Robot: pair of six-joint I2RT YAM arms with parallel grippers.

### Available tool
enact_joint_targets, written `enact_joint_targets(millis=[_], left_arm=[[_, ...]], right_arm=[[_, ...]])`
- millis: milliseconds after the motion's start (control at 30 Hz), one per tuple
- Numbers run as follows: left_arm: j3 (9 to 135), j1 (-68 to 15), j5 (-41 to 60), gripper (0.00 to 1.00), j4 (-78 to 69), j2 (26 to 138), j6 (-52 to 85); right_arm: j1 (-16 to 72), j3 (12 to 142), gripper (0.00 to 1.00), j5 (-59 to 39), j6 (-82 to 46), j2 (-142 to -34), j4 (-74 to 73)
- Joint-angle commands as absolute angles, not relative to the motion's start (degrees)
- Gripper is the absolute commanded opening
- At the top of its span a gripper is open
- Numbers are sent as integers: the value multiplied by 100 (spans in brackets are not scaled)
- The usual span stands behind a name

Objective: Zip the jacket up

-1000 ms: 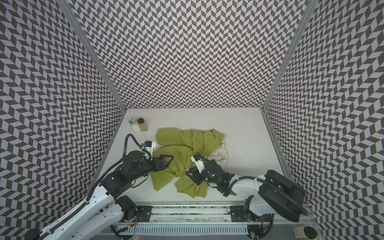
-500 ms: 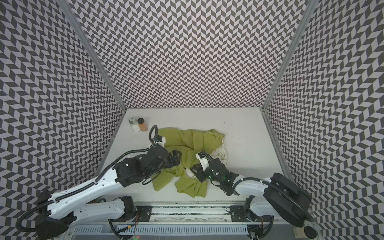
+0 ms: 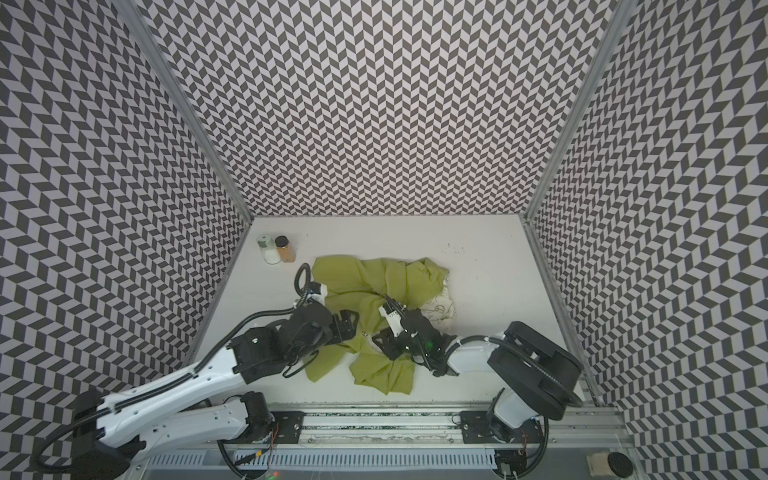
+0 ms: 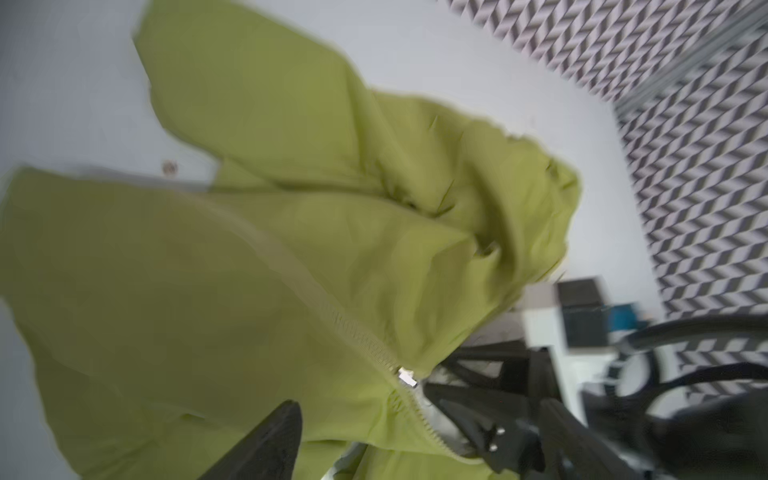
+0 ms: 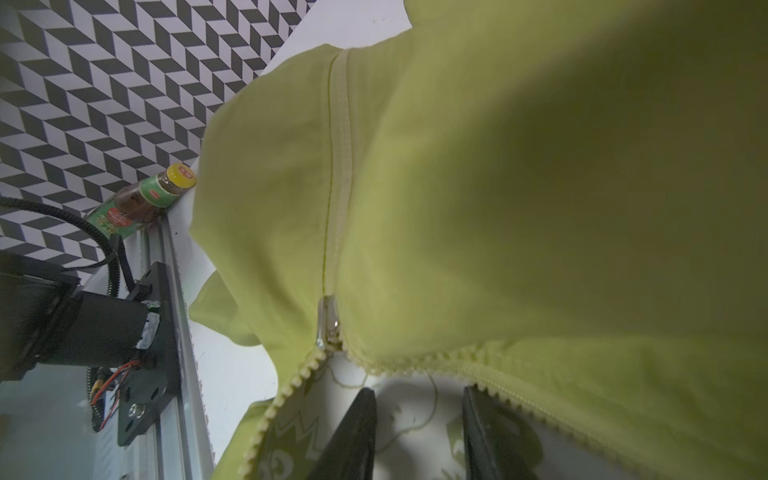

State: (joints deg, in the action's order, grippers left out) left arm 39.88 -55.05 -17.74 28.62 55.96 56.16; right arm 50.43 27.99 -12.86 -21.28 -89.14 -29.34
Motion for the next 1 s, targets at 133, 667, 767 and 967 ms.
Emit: enact_joint_targets(millis=[133, 667, 767, 967], left_arm=[[2901, -4374, -363, 88, 826, 5321, 5874], [3203, -3889, 666, 94, -46, 7360, 5042], [3422, -3936, 800, 97, -170, 8081, 4874], [3707, -3915, 921, 89, -427, 8769, 4855]], right_arm=[[5027, 3034, 35, -1022, -2179, -8659, -3503], [5019, 2305, 36, -1205, -1692, -7779, -3728], [5145, 1930, 37, -1330, -1660, -7694, -3909], [5150, 1949, 42, -1353, -1387, -8540, -3993]])
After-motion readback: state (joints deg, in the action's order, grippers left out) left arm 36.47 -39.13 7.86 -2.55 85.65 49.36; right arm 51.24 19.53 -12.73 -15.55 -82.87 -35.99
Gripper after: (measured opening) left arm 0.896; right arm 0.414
